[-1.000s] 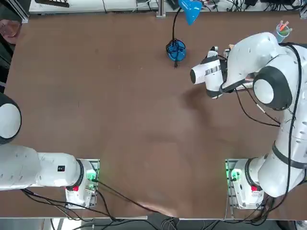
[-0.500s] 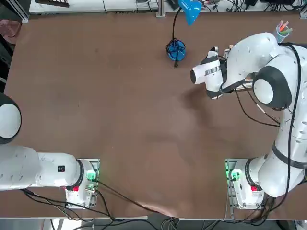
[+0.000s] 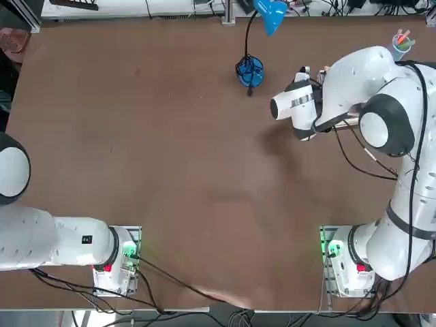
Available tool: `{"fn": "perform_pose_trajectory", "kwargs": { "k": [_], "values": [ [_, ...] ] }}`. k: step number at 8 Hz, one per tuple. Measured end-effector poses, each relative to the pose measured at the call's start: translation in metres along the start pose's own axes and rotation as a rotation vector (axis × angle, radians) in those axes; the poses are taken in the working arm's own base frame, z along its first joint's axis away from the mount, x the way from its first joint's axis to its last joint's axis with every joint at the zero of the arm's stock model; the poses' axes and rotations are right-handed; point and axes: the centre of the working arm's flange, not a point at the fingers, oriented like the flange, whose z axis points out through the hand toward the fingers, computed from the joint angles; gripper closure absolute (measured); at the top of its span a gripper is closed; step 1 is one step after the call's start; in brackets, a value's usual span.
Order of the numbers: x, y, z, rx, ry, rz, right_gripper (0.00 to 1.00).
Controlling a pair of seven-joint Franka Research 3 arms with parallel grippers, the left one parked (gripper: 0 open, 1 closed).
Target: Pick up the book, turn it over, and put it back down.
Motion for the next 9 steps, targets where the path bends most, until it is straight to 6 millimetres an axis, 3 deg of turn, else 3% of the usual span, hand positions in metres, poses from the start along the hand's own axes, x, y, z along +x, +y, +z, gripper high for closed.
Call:
{"fn": "perform_pose_trajectory", "kwargs": {
  "k": [2, 5, 9],
  "values": [
    [0.000, 0.000, 0.000, 0.000, 0.000, 0.001, 0.00],
    [0.003, 0.011, 0.001, 0.007, 0.001, 0.022, 0.00],
    [0.006, 0.032, 0.008, 0.155, 0.021, 0.075, 0.00]
  ]
}}
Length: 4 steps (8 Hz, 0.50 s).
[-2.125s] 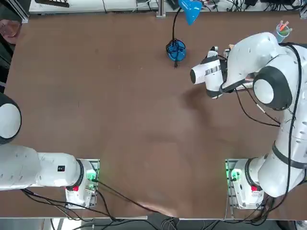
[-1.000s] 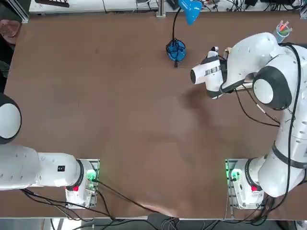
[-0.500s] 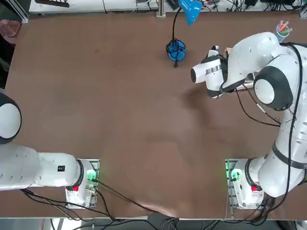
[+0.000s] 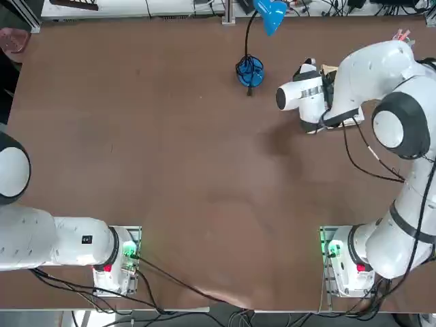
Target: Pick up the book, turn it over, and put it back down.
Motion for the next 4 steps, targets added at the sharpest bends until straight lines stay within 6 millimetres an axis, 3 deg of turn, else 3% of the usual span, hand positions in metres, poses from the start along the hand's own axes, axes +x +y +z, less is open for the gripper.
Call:
{"fn": "perform_pose_trajectory", "kwargs": {
  "k": [4],
  "values": [
    [-0.016, 0.016, 0.004, 0.065, -0.005, 0.011, 0.00]
  ]
}}
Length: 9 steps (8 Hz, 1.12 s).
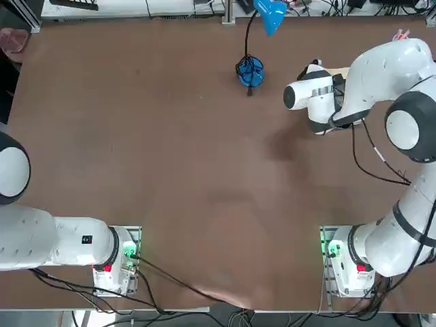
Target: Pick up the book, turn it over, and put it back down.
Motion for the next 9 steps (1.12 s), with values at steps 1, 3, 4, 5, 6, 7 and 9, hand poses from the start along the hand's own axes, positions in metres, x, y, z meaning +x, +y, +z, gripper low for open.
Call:
{"fn": "perform_pose_trajectory", "kwargs": {
  "k": [1, 3, 4, 5, 6, 7, 9],
  "values": [
    [0.000, 0.000, 0.001, 0.005, 0.000, 0.002, 0.00],
    [0.000, 0.002, 0.006, 0.021, -0.007, 0.013, 0.00],
    [0.001, 0.006, 0.009, 0.032, -0.010, 0.025, 0.00],
    [0.003, 0.012, 0.012, 0.056, -0.010, 0.044, 0.00],
    [0.007, 0.019, 0.013, 0.100, -0.015, 0.073, 0.00],
    [0.009, 0.024, 0.012, 0.146, -0.025, 0.106, 0.00],
    [0.011, 0.026, 0.008, 0.184, -0.036, 0.133, 0.00]
  ]
}}
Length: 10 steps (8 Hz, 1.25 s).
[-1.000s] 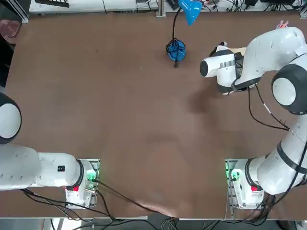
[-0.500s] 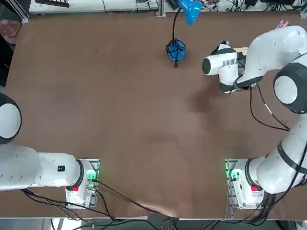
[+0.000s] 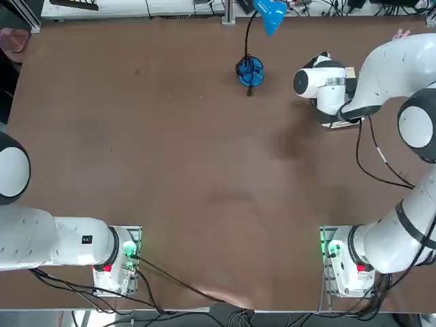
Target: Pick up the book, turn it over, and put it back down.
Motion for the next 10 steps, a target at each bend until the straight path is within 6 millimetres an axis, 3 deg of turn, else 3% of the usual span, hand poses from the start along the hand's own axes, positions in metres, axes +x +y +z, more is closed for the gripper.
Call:
{"fn": "perform_pose_trajectory", "kwargs": {
  "k": [3, 5, 8, 10],
  "values": [
    [0.000, 0.005, -0.010, 0.032, 0.018, 0.020, 0.00],
    [0.014, 0.023, -0.029, 0.087, -0.022, 0.069, 0.00],
    [0.064, 0.072, -0.066, 0.260, -0.120, 0.045, 0.00],
    [0.092, 0.124, -0.070, 0.395, -0.170, 0.032, 0.00]
  ]
}}
